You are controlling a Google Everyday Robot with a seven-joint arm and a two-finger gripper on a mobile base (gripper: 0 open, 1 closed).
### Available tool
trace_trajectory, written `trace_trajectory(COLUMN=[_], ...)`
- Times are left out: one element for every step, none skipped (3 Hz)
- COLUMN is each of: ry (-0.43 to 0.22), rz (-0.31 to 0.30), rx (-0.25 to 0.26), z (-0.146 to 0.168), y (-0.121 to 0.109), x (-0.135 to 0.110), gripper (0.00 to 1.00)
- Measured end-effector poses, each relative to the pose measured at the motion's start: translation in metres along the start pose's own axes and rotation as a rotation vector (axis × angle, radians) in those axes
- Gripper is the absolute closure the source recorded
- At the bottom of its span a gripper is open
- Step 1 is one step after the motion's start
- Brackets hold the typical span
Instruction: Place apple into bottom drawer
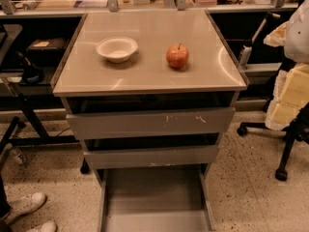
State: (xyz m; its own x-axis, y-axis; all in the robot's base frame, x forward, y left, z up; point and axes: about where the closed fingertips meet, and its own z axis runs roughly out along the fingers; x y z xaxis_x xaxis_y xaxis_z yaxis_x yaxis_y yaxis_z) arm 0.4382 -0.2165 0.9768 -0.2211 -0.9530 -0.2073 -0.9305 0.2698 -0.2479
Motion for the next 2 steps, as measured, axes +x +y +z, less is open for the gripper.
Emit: trace_trajectory(ry=[0.000,-0.022], rz=[0.000,0.019], rx=[0.000,0.013], z=[0.0000,0.0011], y=[0.0000,-0.0096], x=[0.0000,-0.0054], gripper=[0.00,0.00])
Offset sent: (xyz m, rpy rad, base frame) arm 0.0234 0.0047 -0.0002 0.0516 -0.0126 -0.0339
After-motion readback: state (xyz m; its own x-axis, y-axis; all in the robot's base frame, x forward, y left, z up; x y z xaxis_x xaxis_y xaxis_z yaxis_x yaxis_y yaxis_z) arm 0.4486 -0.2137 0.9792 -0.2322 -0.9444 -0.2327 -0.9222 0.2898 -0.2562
